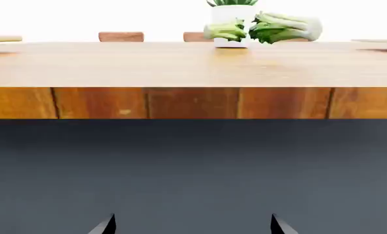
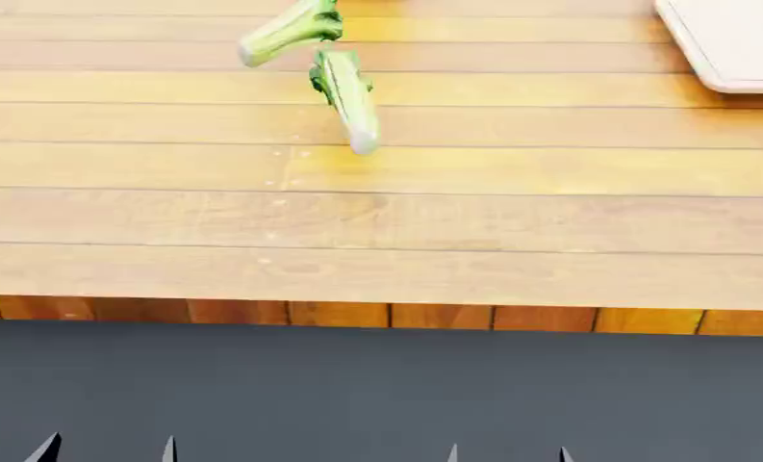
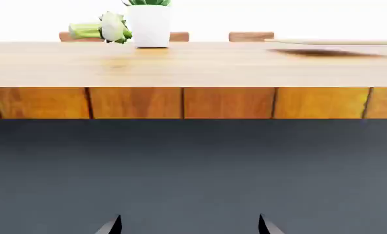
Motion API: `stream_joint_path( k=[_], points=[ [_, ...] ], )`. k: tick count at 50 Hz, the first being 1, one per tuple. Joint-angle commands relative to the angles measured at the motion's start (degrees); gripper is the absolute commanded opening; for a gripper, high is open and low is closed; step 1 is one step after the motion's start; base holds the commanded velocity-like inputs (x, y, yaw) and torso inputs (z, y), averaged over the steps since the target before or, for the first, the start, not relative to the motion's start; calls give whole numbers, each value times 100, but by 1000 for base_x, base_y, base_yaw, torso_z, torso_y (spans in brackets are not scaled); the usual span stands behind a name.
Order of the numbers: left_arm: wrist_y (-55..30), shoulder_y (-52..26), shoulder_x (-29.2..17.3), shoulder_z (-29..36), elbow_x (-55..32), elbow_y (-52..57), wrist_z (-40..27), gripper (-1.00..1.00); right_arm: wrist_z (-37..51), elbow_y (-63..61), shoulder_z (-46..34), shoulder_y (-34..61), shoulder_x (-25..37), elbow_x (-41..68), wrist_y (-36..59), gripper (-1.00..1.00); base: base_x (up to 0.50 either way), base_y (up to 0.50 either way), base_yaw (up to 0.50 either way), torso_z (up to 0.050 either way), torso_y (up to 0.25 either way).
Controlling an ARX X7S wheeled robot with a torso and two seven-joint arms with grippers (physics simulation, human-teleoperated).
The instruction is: Place the celery and the celery on separate cutting boards.
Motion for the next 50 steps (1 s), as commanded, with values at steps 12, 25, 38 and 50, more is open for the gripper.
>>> stream_joint_path(
  k=[12, 25, 38, 50],
  points=[
    [119, 79, -303, 264, -170, -51, -314, 100, 332, 20, -283, 8, 267, 365, -117, 100, 0, 0, 0, 0, 0],
    [81, 77, -424, 391, -242, -57, -457, 100, 465, -12, -460, 1, 405, 395, -102, 100, 0, 410, 0, 0, 0],
    [12, 35, -496, 520, -261, -77, -588, 100, 570, -25, -582, -10, 489, 453, -110, 100, 0, 500, 0, 0, 0],
    [-259, -120, -489, 682, -154, -98, -792, 100, 655, 35, -645, 18, 551, 567, -112, 100, 0, 208, 0, 0, 0]
  ],
)
